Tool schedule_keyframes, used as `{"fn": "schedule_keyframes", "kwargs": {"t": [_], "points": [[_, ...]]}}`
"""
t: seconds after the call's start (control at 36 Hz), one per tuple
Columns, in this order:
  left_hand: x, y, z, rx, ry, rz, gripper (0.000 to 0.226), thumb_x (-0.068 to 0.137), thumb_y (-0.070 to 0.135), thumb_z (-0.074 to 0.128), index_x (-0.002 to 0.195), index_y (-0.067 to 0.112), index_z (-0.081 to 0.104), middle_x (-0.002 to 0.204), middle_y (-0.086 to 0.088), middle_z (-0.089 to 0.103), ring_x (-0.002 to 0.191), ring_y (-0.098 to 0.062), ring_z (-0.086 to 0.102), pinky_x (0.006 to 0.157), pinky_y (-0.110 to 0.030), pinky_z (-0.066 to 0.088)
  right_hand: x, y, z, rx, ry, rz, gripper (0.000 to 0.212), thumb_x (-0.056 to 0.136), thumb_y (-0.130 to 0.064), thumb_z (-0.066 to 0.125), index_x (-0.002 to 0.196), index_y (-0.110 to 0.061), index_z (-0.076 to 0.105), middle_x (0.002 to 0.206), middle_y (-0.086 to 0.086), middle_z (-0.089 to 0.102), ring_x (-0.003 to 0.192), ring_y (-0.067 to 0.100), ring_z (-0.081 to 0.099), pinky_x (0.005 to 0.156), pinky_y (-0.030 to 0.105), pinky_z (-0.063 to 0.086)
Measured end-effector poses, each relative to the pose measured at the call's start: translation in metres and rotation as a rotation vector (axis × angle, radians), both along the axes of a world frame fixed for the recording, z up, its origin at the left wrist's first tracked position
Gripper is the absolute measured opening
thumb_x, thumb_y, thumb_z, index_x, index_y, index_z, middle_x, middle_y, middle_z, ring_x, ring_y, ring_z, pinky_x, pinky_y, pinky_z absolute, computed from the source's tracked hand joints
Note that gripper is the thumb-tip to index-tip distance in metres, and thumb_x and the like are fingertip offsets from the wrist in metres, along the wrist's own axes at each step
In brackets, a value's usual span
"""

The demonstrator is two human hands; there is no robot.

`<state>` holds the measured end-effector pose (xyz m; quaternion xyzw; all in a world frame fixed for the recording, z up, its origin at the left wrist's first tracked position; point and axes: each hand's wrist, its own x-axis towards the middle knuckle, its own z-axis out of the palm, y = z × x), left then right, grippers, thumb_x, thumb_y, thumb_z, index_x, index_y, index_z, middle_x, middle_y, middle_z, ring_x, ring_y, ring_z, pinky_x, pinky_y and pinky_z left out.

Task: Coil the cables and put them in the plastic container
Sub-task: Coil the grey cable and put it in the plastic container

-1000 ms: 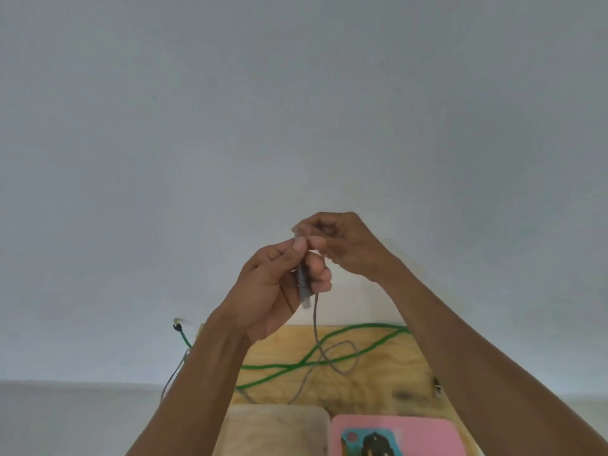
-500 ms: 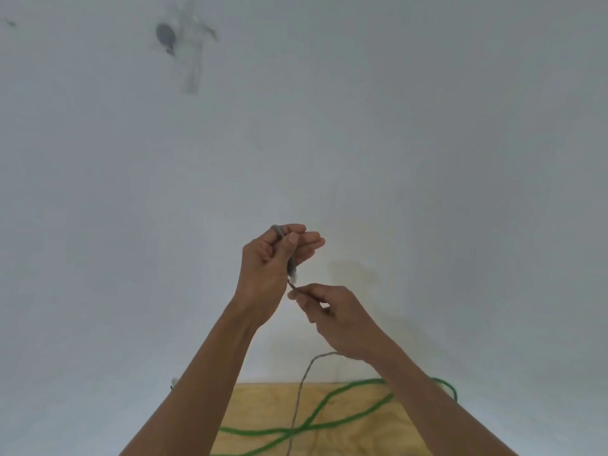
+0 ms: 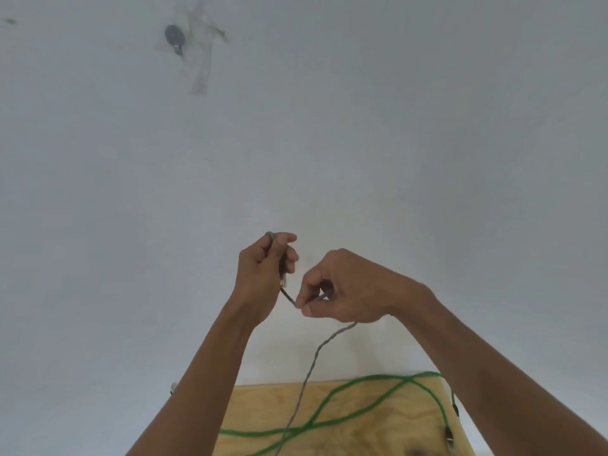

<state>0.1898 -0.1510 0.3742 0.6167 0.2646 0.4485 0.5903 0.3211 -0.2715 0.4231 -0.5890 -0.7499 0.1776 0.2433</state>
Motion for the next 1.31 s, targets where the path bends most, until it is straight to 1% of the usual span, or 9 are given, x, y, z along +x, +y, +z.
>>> {"fn": "schedule_keyframes", "kwargs": {"t": [0.19,0.36,0.44,0.64,0.75,0.89,1.03,1.19,1.31], "points": [[0.000,0.006,0.000,-0.192,-0.306,-0.063,0.018,0.101,0.007,0.050,0.102,0.000,0.066,0.087,-0.009,0.071,0.078,-0.018,0.068,0.085,-0.027,0.057,0.003,0.005,-0.005,0.052,0.051,-0.012,0.009,0.085,-0.014,0.073,0.092,-0.016,0.079,0.060,-0.033,0.061,0.057,-0.001,0.055,0.058,0.008,0.039],[0.001,-0.002,-0.011,0.000,-0.097,-0.133,0.018,0.099,0.008,0.056,0.105,-0.003,0.069,0.086,-0.021,0.069,0.070,-0.020,0.063,0.069,-0.028,0.051,0.018,0.017,0.004,0.320,0.116,-0.099,0.008,0.084,-0.016,0.077,0.090,-0.020,0.080,0.076,-0.017,0.073,0.048,0.011,0.052,0.054,0.012,0.038],[0.004,-0.010,-0.007,0.031,-0.027,-0.232,0.026,0.103,0.015,0.050,0.104,-0.001,0.070,0.088,-0.024,0.069,0.075,-0.026,0.065,0.077,-0.034,0.055,0.026,0.025,0.011,0.402,0.144,-0.146,0.006,0.083,-0.020,0.079,0.088,-0.019,0.079,0.078,-0.016,0.073,0.054,0.011,0.056,0.057,0.012,0.040],[0.009,-0.032,0.006,-0.260,-0.096,-0.448,0.049,0.109,0.025,0.028,0.088,0.000,0.064,0.056,-0.013,0.050,0.049,-0.020,0.044,0.056,-0.031,0.043,0.046,0.040,0.018,0.294,0.450,-0.128,0.019,0.072,-0.009,0.086,0.089,-0.005,0.077,0.075,0.002,0.075,0.070,0.008,0.067,0.070,0.017,0.051],[0.009,-0.041,0.013,-0.393,-0.211,-0.545,0.045,0.108,0.028,0.030,0.085,0.006,0.062,0.055,-0.007,0.045,0.048,-0.017,0.038,0.057,-0.029,0.038,0.044,0.044,0.010,0.229,0.687,-0.150,0.015,0.082,-0.002,0.077,0.093,0.007,0.073,0.065,-0.005,0.071,0.058,0.003,0.062,0.055,0.009,0.045],[0.010,-0.040,0.024,-0.355,-0.318,-0.610,0.044,0.107,0.032,0.032,0.088,0.008,0.063,0.061,-0.006,0.046,0.052,-0.016,0.041,0.062,-0.030,0.037,0.030,0.046,-0.031,0.104,0.846,-0.185,0.021,0.090,-0.035,0.068,0.085,-0.016,0.076,0.073,0.013,0.062,0.070,0.026,0.047,0.060,0.034,0.037],[0.009,-0.027,0.035,-0.181,-0.261,-0.563,0.030,0.103,0.024,0.043,0.097,0.006,0.066,0.065,-0.006,0.055,0.057,-0.016,0.049,0.061,-0.032,0.044,0.014,0.038,-0.059,0.051,0.720,-0.263,0.050,0.100,-0.014,0.050,0.059,-0.036,0.066,0.056,-0.009,0.056,0.054,0.014,0.041,0.051,0.025,0.032],[0.012,-0.004,0.042,-0.058,-0.146,-0.359,0.026,0.097,0.024,0.052,0.104,0.005,0.068,0.081,-0.005,0.068,0.069,-0.015,0.058,0.069,-0.031,0.048,0.003,0.029,-0.068,0.075,0.675,-0.233,0.023,0.103,-0.029,0.050,0.116,-0.032,0.069,0.062,-0.002,0.057,0.045,0.009,0.036,0.046,0.018,0.033],[0.018,0.001,0.037,0.080,-0.056,-0.238,0.022,0.102,0.013,0.050,0.107,0.001,0.067,0.089,-0.009,0.074,0.075,-0.016,0.066,0.074,-0.027,0.055,0.003,0.024,-0.060,0.039,0.536,-0.265,0.028,0.102,-0.033,0.051,0.111,-0.013,0.068,0.059,-0.010,0.059,0.046,0.008,0.042,0.050,0.021,0.039]]}}
